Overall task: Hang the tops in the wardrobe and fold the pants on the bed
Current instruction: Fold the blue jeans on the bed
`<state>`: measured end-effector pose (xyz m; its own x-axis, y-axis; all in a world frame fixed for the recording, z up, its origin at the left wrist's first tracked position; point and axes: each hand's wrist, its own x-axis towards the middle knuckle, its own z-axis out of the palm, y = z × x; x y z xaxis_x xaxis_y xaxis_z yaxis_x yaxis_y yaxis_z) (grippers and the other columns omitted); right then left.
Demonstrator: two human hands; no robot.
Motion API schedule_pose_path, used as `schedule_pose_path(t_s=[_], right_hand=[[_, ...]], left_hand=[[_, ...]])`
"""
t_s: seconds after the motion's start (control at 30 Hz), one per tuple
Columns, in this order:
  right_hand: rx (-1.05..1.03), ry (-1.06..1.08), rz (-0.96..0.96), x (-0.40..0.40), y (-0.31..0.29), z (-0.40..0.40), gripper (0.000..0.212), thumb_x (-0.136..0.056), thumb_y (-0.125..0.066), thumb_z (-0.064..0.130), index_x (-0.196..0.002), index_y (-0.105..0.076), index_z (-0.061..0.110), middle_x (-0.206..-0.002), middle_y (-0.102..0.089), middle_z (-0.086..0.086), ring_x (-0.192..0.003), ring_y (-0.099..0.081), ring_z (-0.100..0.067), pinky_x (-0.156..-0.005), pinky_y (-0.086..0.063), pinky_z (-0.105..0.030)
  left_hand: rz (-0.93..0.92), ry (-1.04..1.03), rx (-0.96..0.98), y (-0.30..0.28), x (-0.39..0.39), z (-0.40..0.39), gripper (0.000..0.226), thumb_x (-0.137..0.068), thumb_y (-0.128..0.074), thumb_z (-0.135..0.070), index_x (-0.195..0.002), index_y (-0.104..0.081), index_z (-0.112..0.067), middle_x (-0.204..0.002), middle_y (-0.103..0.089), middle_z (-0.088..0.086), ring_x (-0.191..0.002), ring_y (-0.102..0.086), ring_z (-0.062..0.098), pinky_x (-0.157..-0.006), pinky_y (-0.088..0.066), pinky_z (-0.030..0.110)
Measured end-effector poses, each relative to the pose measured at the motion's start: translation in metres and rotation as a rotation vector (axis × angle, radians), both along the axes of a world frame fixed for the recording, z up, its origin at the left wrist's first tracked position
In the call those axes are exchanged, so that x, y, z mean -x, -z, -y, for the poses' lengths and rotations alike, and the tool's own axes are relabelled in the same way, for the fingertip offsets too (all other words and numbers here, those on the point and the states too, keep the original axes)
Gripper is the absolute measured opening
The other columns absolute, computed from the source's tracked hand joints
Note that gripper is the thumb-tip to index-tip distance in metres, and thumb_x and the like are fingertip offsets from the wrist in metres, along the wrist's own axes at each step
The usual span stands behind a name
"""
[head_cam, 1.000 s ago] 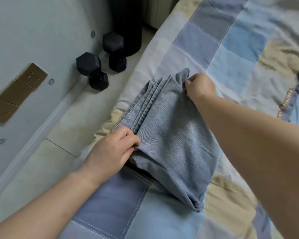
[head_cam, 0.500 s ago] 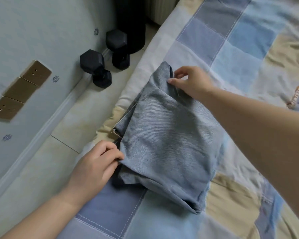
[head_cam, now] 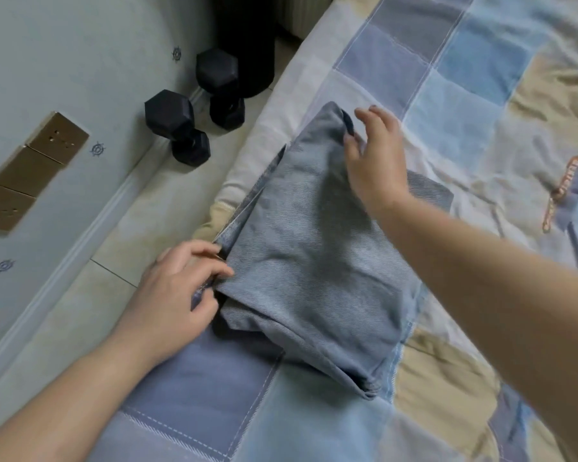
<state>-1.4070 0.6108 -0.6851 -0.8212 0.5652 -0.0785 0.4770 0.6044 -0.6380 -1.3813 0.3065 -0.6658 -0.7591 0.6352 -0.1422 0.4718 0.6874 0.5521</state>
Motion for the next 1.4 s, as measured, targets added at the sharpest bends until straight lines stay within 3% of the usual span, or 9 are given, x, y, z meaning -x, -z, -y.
schedule_pose_path(t_s=[0.13,0.3,0.43,0.5,0.67,0.77,0.9,1.17,1.4], right_hand=[[-0.173,-0.097,-0.064,-0.076,0.018,0.049,0.049,-0.091,-0.045,0.023,-0.139,-0.046,0.015,-0.152,-0.031,-0.013,-0.141,-0.027,-0.028,-0.113,-0.015,-0.056],[-0.410,-0.342,0.210,-0.125,0.066,0.058,0.056,-0.089,-0.049,0.037,-0.142,-0.042,0.019,-0.155,-0.026,-0.013,-0.144,-0.020,-0.029,-0.115,-0.012,-0.055],[-0.480,-0.348,0.395,-0.157,0.077,0.015,0.067,-0.089,-0.027,0.059,-0.147,-0.031,0.027,-0.157,-0.021,-0.007,-0.145,-0.020,-0.024,-0.116,-0.012,-0.047],[-0.490,-0.341,0.451,-0.183,0.075,-0.002,0.069,-0.088,-0.029,0.061,-0.147,-0.033,0.025,-0.156,-0.023,-0.009,-0.144,-0.023,-0.027,-0.115,-0.017,-0.050],[-0.224,-0.164,0.418,-0.233,0.063,-0.015,0.082,-0.081,-0.062,0.055,-0.148,-0.029,0.023,-0.154,-0.022,-0.019,-0.134,-0.037,-0.034,-0.108,-0.033,-0.042],[0.080,-0.139,0.379,-0.230,0.062,-0.007,0.089,-0.081,-0.061,0.057,-0.151,-0.011,0.034,-0.140,-0.038,-0.008,-0.123,-0.045,-0.025,-0.097,-0.037,-0.028],[0.302,-0.011,0.285,-0.204,0.068,0.012,0.098,-0.075,-0.069,0.056,-0.147,-0.003,0.047,-0.133,-0.036,-0.013,-0.126,-0.043,-0.030,-0.104,-0.034,-0.033],[0.149,-0.002,0.113,-0.214,0.027,0.035,0.081,-0.086,-0.066,0.028,-0.147,-0.016,0.043,-0.140,-0.029,-0.011,-0.124,-0.044,-0.033,-0.098,-0.041,-0.038],[0.033,-0.029,0.064,-0.301,-0.068,0.015,0.080,-0.084,-0.069,0.027,-0.146,-0.022,0.043,-0.144,-0.031,-0.008,-0.127,-0.042,-0.030,-0.096,-0.042,-0.034]], left_hand=[[-0.271,0.184,-0.094,0.000,-0.004,-0.082,0.045,-0.081,-0.044,-0.020,-0.121,-0.063,-0.014,-0.127,-0.060,0.006,-0.123,-0.053,0.027,-0.105,-0.037,0.047],[-0.279,0.421,0.503,0.063,0.008,-0.133,0.066,-0.091,-0.023,-0.057,-0.151,-0.008,-0.033,-0.161,-0.002,0.000,-0.148,0.006,0.018,-0.110,0.011,0.061],[-0.320,0.404,0.572,0.089,0.036,-0.118,0.080,-0.080,-0.006,-0.075,-0.150,-0.001,-0.036,-0.160,0.012,-0.005,-0.145,0.017,0.015,-0.111,0.005,0.065],[-0.291,0.348,0.556,0.086,0.040,-0.109,0.087,-0.075,-0.011,-0.081,-0.150,0.000,-0.038,-0.160,0.015,-0.003,-0.145,0.019,0.017,-0.112,-0.002,0.060],[-0.004,0.028,0.299,0.070,0.044,-0.085,0.100,-0.064,-0.039,-0.082,-0.150,-0.014,-0.038,-0.160,0.003,0.007,-0.147,-0.004,0.028,-0.117,-0.014,0.047],[0.106,0.031,0.289,0.065,0.050,-0.089,0.104,-0.058,-0.046,-0.081,-0.149,-0.011,-0.044,-0.152,-0.022,0.013,-0.140,-0.025,0.031,-0.114,-0.027,0.045],[0.149,0.074,0.287,0.058,0.057,-0.103,0.108,-0.054,-0.055,-0.079,-0.146,-0.006,-0.052,-0.141,-0.034,0.013,-0.135,-0.032,0.030,-0.112,-0.030,0.041],[-0.002,0.141,0.100,0.016,0.000,-0.119,0.085,-0.069,-0.081,-0.039,-0.143,-0.039,-0.036,-0.145,-0.036,0.014,-0.133,-0.039,0.029,-0.110,-0.033,0.038],[-0.029,0.164,-0.022,-0.070,-0.091,-0.127,0.073,-0.072,-0.080,-0.034,-0.138,-0.048,-0.032,-0.145,-0.038,0.009,-0.130,-0.042,0.024,-0.104,-0.039,0.037]])
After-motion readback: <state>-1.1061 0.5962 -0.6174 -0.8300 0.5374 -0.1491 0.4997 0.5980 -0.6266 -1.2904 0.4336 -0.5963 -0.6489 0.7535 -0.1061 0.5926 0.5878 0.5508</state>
